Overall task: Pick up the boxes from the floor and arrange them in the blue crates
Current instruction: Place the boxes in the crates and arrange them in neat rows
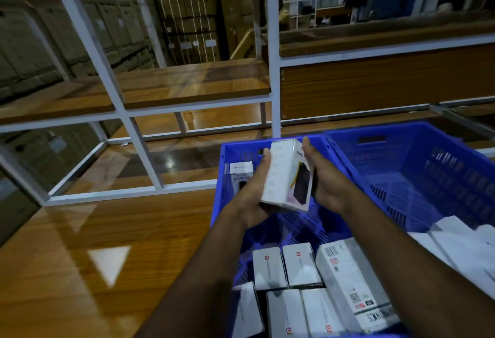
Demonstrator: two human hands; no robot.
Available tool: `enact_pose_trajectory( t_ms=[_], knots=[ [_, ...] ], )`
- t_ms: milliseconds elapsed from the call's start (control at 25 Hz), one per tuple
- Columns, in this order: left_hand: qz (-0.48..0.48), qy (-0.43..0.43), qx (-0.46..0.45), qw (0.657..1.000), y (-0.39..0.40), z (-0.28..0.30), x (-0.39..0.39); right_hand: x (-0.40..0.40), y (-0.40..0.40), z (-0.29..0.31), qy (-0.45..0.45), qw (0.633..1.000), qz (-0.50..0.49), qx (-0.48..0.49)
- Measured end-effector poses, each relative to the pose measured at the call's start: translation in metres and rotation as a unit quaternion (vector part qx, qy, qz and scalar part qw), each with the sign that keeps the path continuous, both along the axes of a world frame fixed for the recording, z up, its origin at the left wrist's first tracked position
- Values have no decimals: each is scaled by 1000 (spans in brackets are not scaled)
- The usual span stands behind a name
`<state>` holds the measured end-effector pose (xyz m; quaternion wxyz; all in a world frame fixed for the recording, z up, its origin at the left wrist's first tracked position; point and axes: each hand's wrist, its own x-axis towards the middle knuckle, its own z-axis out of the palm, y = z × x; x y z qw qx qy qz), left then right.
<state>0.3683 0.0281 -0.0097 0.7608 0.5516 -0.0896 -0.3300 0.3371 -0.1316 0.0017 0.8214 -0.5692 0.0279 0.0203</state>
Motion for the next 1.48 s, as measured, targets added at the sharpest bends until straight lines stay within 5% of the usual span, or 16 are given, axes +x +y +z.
enact_pose_trajectory(
  t_ms=[160, 360, 680, 920, 1240, 1480],
  knots=[
    [-12, 31, 15, 999, -1, -7, 5, 6, 4, -5, -4, 999, -54, 6],
    [28, -59, 104, 992, -10, -15, 7, 18, -4, -13, 29, 984, -173, 30],
    [154, 22, 12, 988, -26, -26, 4, 19, -1, -21, 79, 990, -115, -31],
    [183, 50, 74, 979, -26, -36, 13, 13, 5, -14, 77, 986, -99, -112],
    [184, 163, -73, 967, -13, -34, 27, 4, 14, -11, -47, 973, -66, -217],
    [232, 141, -31, 962, -13, -32, 29, 6, 17, -14, -33, 952, -102, -286]
  ],
)
